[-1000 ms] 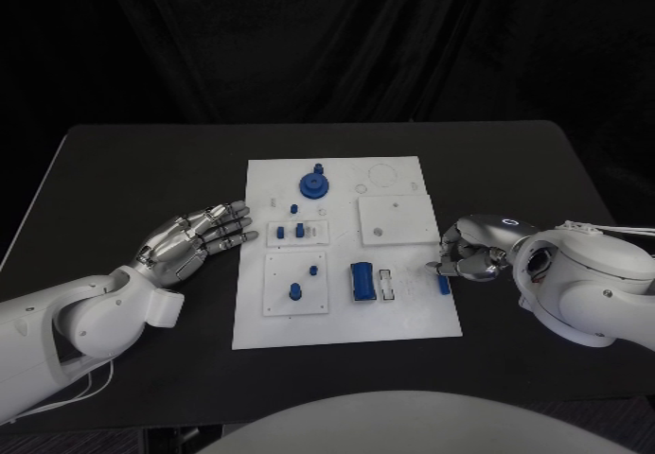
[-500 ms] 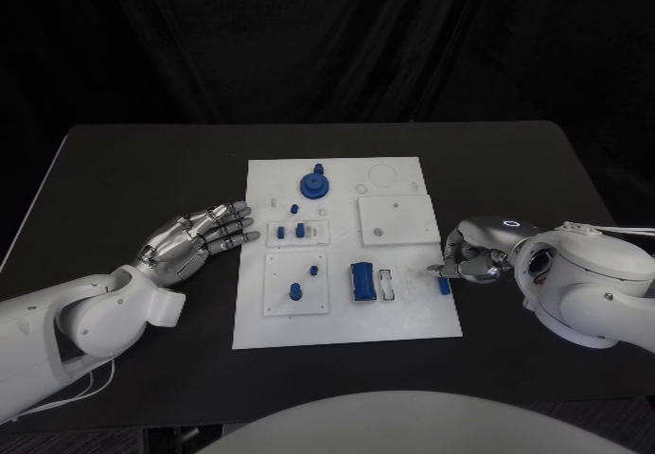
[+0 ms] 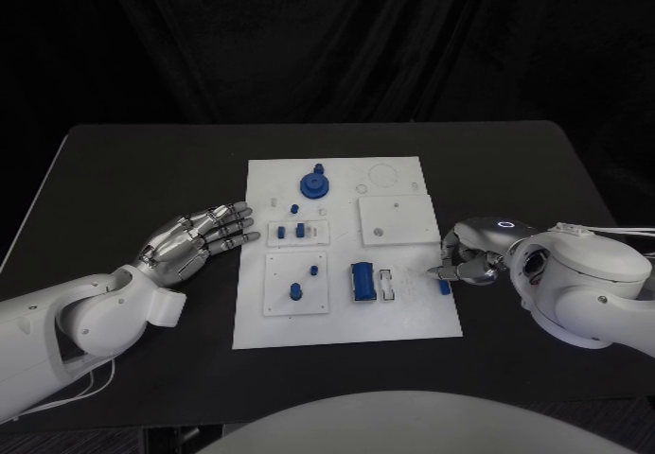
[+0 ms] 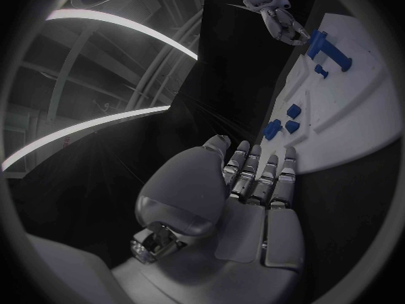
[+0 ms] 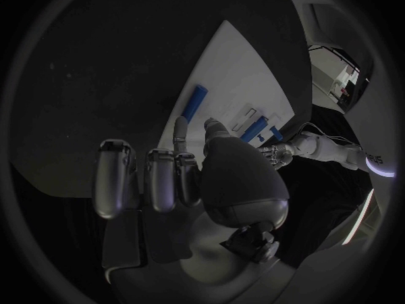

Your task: Assemble the parts on the task board

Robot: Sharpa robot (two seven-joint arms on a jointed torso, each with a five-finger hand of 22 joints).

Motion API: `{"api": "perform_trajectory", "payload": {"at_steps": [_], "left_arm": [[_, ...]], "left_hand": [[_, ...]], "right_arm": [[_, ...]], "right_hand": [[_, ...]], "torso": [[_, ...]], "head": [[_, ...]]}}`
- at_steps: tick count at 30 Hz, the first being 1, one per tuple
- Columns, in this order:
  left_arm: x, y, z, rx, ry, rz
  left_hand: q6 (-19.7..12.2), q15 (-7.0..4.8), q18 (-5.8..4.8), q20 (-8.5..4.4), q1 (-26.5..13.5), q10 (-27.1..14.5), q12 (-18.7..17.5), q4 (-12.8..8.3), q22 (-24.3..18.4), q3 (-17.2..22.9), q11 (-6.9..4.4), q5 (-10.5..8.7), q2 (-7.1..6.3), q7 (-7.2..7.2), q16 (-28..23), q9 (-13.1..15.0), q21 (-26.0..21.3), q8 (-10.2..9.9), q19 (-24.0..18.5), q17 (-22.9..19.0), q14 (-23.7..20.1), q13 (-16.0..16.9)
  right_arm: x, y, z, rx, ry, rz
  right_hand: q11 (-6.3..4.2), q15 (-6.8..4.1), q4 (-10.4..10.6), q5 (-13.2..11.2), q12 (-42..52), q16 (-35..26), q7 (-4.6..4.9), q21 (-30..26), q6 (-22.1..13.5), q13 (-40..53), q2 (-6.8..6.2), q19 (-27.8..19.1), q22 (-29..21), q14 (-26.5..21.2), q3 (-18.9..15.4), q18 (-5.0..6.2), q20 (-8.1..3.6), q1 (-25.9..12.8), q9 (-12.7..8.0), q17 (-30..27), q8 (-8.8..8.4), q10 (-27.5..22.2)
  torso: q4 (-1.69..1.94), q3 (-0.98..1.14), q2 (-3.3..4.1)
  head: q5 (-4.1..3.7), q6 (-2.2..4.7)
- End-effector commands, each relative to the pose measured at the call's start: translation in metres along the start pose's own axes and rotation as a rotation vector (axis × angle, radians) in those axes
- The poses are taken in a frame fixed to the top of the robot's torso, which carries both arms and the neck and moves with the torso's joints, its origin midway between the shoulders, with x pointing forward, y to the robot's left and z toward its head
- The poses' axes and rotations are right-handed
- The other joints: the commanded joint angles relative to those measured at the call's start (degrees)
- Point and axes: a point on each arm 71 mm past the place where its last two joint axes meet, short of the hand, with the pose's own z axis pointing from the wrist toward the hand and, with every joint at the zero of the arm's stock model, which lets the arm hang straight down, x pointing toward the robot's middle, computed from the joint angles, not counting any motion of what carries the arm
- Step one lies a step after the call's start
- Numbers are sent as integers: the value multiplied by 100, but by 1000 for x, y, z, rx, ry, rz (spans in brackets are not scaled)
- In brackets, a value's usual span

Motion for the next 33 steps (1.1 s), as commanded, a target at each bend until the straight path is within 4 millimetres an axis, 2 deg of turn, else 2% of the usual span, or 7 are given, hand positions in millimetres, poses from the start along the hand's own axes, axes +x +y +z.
{"api": "perform_trajectory", "payload": {"at_steps": [1, 23, 29, 30, 31, 32, 33], "left_arm": [[2, 0, 1, 4, 11, -11], [2, 3, 2, -5, 16, -14], [2, 3, 2, -7, 18, -16], [2, 3, 2, -7, 17, -16], [2, 3, 2, -7, 17, -16], [1, 3, 2, -7, 17, -16], [1, 3, 1, -7, 16, -16]], "left_hand": [[39, -39, -74, -6, -49, 27, 28, -1, -9, 33, 2, 22, -10, 137, 28, 8, -17, 36, 35, 7, -12, 5], [19, -43, -71, -6, -53, 22, 25, -2, -17, 42, 6, 22, -9, 141, 22, 5, -20, 33, 27, 5, -22, 3], [19, -43, -71, -6, -53, 22, 25, -2, -17, 42, 6, 22, -9, 141, 22, 5, -20, 33, 27, 5, -22, 3], [19, -43, -71, -6, -53, 22, 25, -2, -17, 42, 6, 22, -9, 141, 22, 5, -20, 33, 27, 5, -22, 3], [19, -43, -71, -6, -53, 22, 25, -2, -17, 42, 6, 22, -9, 141, 22, 5, -20, 33, 27, 5, -22, 3], [19, -43, -71, -6, -53, 22, 25, -2, -17, 42, 6, 22, -9, 141, 22, 5, -20, 33, 27, 5, -22, 3], [19, -43, -71, -6, -53, 22, 25, -2, -17, 42, 6, 22, -9, 141, 22, 5, -20, 33, 27, 5, -22, 3]], "right_arm": [[6, 0, 0, 16, 29, -20], [14, 9, 6, -17, 61, -18], [15, 12, 10, -29, 60, -9], [15, 12, 10, -32, 56, 1], [14, 12, 10, -36, 51, 15], [14, 13, 10, -42, 44, 37], [14, 13, 10, -45, 41, 47]], "right_hand": [[35, 42, -6, 78, 15, -38, -5, -33, 52, 1502, -13, 204, 1181, 466, 61, -21, 52, 123, -56, 791, -51, 588], [39, 46, -116, 326, 15, -116, -2, -142, 228, 1502, -49, 161, 1150, 437, 300, 2, 61, 643, -399, 668, -367, 588], [24, 28, -513, 1201, 15, -127, -9, -207, 278, 1502, -96, 137, 1134, 436, 732, 14, 40, 1282, -570, 653, -525, 588], [26, 25, -607, 886, 15, -116, -3, -204, 304, 1502, -100, 139, 1136, 440, 1039, 13, 29, 1434, -598, 671, -543, 588], [28, 71, -597, 552, 15, -112, 48, -203, 328, 1502, -228, 141, 1138, 442, 1592, 13, 29, 1420, -635, 678, -569, 588], [38, 51, -634, 456, 15, -104, 31, -194, 321, 1502, -281, 145, 1142, 445, 1747, 9, 40, 1456, -641, 691, -577, 588], [56, 83, -579, 365, 15, -96, 100, -192, 366, 1502, -609, 150, 1143, 448, 2514, 6, 68, 1193, -646, 702, -558, 588]], "torso": [[6, 0, -6], [8, 0, -4], [2, 0, -5], [-1, -1, -5], [-4, -3, -6], [-4, -3, -5], [-2, -4, -6]], "head": [[5, 0], [-3, 0], [33, 0], [41, 0], [46, 0], [48, 0], [47, 0]]}}
